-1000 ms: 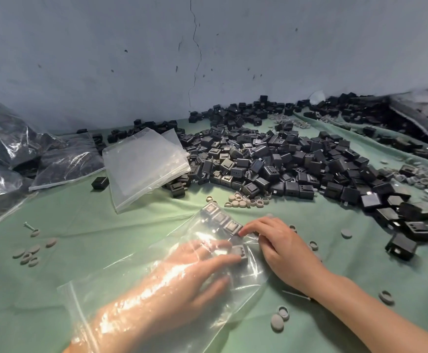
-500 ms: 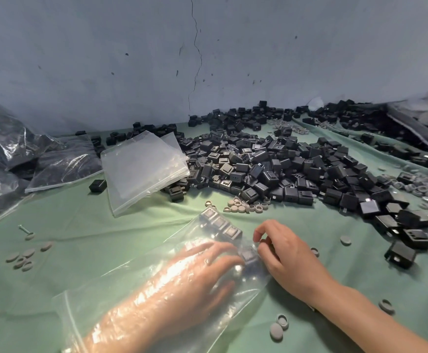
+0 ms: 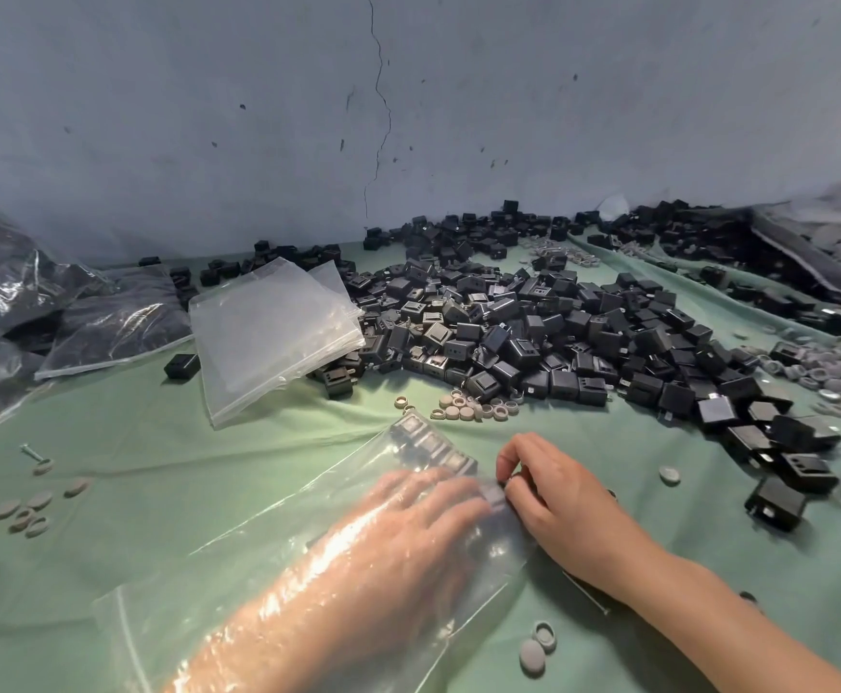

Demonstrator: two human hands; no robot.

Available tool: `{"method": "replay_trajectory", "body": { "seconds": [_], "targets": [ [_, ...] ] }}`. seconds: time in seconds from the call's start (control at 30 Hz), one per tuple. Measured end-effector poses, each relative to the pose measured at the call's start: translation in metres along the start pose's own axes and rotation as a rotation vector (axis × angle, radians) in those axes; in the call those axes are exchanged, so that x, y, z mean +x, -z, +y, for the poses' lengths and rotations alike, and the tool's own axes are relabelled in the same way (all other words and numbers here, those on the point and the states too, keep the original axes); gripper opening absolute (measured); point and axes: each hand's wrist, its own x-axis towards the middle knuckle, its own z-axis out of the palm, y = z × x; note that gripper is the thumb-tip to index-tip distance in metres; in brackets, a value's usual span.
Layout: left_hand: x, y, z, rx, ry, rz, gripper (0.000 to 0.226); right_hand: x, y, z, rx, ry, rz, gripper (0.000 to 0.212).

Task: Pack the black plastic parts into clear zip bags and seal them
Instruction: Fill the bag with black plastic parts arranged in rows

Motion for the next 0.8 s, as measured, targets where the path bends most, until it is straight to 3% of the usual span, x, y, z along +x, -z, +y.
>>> {"method": "replay_trajectory", "body": {
  "seconds": [0.07,0.13,0.27,0.4,0.6,0.7,0.8],
  "targets": [
    [-0.003,-0.008,-0.005,0.042,0.025,-0.046,0.029,-0.001,0.000,0.000,0.007,-0.005,0.001,0.024],
    [-0.007,-0.015,-0.009,0.075,0.012,-0.044,0.038,-0.002,0.000,0.001,0.015,-0.008,0.002,0.025],
    [-0.004,-0.012,-0.004,-0.054,-0.063,0.160,0.024,-0.002,0.000,0.001,0.014,-0.015,0.010,0.027],
    [-0.002,-0.009,-0.005,0.076,-0.007,-0.024,0.034,-0.001,0.001,0.000,0.034,-0.033,0.012,0.025],
    [-0.004,-0.007,0.007,0.035,0.151,-0.036,0.041,-0.002,0.003,-0.002,0.028,-0.038,-0.040,0.025],
    [-0.004,-0.007,0.007,0.146,0.222,-0.085,0.051,-0.002,0.004,-0.002,0.015,-0.029,-0.080,0.035],
    [-0.015,-0.005,0.004,-0.038,0.333,-0.090,0.053,-0.004,0.005,-0.001,0.014,-0.033,-0.085,0.038]
  ]
}}
